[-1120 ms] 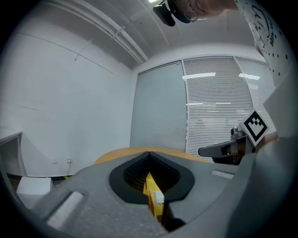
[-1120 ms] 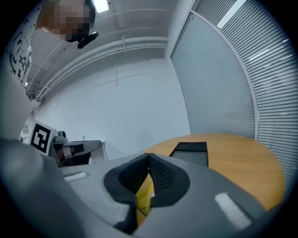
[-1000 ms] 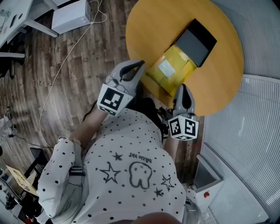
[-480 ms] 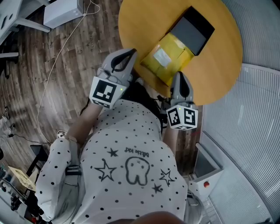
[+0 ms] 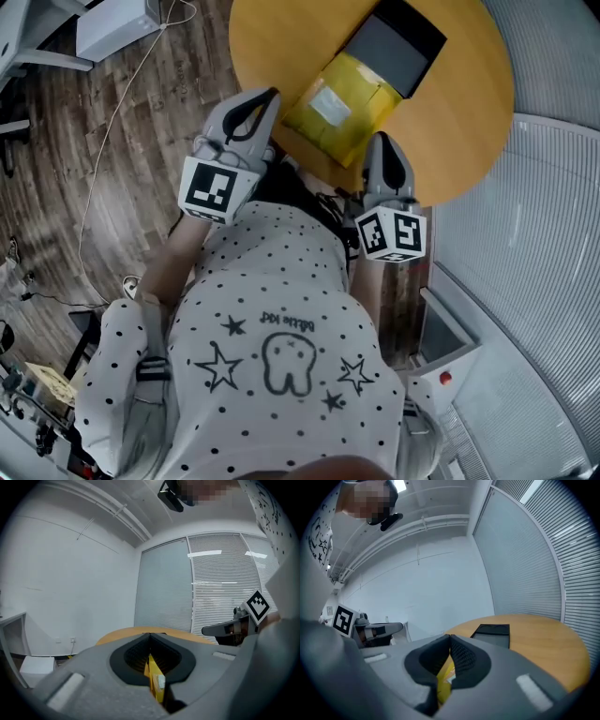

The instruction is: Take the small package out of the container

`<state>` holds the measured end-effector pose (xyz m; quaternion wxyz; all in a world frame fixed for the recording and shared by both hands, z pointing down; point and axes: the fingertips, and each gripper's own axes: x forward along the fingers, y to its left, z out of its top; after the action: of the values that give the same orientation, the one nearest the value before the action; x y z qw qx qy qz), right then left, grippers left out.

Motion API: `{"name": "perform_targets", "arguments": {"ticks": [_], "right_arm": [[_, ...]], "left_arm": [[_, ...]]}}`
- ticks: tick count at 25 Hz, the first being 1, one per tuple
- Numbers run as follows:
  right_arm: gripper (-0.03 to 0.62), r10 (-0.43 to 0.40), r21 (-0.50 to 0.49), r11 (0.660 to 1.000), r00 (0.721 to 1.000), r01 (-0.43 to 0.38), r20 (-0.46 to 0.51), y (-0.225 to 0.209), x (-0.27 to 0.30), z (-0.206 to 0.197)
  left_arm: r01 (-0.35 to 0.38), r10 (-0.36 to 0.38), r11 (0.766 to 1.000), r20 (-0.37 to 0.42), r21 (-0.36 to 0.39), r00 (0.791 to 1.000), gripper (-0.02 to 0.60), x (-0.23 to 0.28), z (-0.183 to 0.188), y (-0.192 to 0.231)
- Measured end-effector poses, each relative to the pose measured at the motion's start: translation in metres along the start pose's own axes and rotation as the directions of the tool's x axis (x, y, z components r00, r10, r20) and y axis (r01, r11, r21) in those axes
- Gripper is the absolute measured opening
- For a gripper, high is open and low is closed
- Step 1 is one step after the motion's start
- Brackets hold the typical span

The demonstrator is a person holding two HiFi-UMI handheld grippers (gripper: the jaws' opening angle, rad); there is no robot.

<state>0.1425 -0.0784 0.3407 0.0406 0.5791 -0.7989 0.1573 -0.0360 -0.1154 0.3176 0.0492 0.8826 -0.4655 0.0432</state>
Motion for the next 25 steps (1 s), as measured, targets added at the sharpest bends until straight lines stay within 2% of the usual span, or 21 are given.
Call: {"name": "perform_targets", "arguments": {"ticks": [5,25], "right_arm": [[0.005,-0.022,0.001,1.000,1.000,0.022,0.016,-0.018,-0.008,0.006],[0.005,-0.048,-0.032,0.998,0.998,0.049,0.032,-0.031,-0.021,0.011]], "left_arm": [[0.002,-0.002,1.000,-0.001,0.006,1.000,0.011,0.007,0.004,-0.010],[0.015,-0.015,1.000,-0.003,0.020,1.000,0.009,0.002,0.003,-0.012]]}}
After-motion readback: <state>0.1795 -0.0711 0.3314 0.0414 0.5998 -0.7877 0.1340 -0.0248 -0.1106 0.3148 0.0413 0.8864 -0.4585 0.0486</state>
